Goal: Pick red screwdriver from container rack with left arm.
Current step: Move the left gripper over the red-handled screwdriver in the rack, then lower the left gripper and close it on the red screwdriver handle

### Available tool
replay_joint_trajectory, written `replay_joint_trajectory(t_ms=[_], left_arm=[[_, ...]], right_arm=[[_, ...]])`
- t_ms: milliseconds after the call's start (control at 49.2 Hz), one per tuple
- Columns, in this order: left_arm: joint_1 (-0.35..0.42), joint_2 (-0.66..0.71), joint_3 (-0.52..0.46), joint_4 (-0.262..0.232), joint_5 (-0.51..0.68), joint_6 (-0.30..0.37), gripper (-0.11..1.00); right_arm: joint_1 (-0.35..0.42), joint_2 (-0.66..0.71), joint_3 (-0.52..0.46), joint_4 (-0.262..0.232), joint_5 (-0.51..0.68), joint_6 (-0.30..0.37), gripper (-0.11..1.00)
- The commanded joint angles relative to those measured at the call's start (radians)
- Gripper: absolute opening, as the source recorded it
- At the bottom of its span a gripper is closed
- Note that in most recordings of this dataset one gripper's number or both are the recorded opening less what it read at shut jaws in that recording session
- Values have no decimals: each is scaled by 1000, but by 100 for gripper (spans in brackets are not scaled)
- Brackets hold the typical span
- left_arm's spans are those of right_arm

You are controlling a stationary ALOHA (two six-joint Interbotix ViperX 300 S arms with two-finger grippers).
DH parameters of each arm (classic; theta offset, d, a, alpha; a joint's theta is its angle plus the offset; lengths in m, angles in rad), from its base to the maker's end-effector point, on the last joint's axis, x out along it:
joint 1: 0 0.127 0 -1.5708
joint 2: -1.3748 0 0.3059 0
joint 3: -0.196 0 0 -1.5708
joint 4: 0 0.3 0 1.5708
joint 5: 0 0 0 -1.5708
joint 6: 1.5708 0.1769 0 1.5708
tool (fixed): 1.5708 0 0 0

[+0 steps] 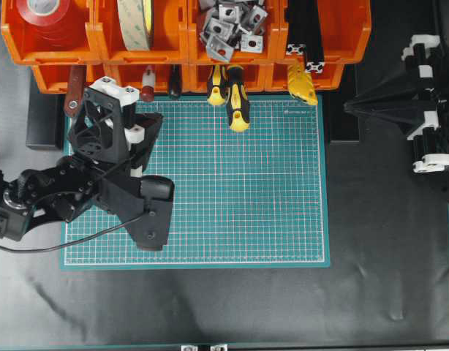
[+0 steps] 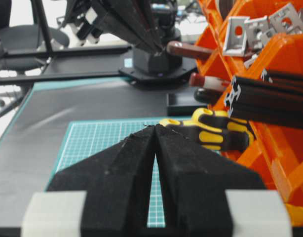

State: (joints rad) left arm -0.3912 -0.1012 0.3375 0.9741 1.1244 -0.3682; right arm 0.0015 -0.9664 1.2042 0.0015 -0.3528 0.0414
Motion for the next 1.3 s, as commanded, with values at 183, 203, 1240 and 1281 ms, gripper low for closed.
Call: replay_joint_trajectory(t_ms=[183,203,1240,1281], left_arm=[[28,-8,6,8,3,5,0],[29,-8,9,8,3,5,0],[150,-20,132,5,-118,-23,87],[152,-21,133,5,-120,-23,87]], right_arm=[[2,-6,-3,2,-9,0,0],[0,-6,-2,2,-11,0,0],[11,-23,15,2,-8,0,0],[11,-23,15,2,-8,0,0]])
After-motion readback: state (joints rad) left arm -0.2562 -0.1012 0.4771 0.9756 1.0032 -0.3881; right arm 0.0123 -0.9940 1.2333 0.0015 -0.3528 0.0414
